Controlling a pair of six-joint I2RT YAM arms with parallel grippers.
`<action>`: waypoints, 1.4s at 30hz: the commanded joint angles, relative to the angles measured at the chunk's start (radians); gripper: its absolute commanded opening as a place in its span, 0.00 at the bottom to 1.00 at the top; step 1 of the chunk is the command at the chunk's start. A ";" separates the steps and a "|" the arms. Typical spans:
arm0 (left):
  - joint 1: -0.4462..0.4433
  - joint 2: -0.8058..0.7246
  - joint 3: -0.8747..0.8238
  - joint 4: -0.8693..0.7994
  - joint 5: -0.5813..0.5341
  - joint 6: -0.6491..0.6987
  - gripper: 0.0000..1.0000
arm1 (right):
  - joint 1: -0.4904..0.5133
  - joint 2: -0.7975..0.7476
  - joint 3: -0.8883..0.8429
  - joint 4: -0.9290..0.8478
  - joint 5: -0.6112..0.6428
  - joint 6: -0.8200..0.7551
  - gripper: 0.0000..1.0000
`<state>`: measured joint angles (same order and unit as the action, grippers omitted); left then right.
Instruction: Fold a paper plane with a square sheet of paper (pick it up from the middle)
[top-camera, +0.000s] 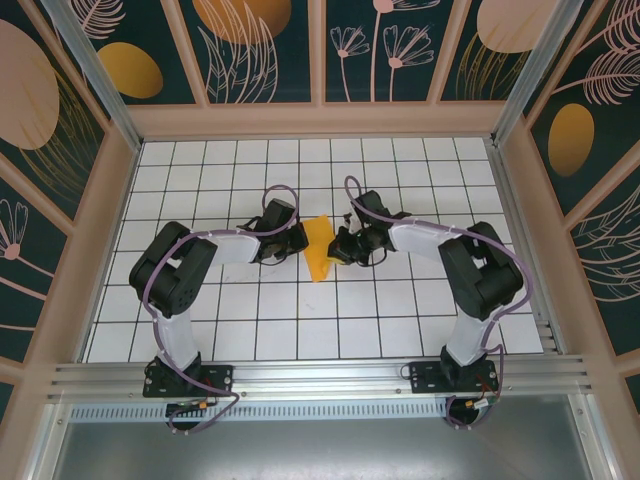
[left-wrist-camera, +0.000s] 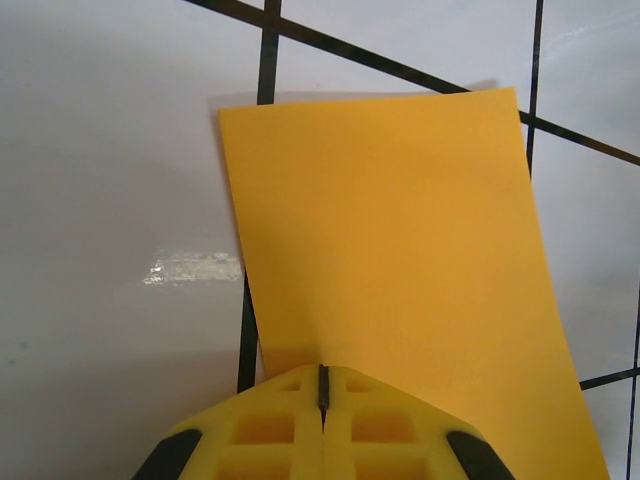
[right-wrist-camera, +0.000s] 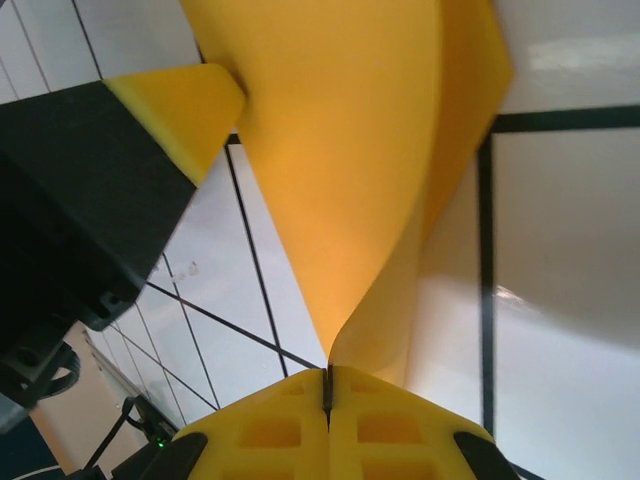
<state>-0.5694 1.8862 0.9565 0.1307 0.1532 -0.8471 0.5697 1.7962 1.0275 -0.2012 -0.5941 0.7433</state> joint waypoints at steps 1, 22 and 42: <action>-0.003 0.038 0.006 -0.036 0.011 0.022 0.00 | 0.018 0.038 0.027 0.046 -0.039 0.018 0.01; -0.004 0.038 0.011 -0.046 0.002 0.026 0.00 | 0.031 0.098 0.021 0.235 -0.023 0.083 0.01; 0.015 -0.059 0.065 -0.054 -0.047 0.054 0.06 | 0.029 0.132 0.011 0.273 -0.013 0.107 0.01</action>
<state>-0.5674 1.8694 0.9951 0.0994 0.1375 -0.8181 0.5968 1.9102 1.0428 0.0494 -0.6109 0.8429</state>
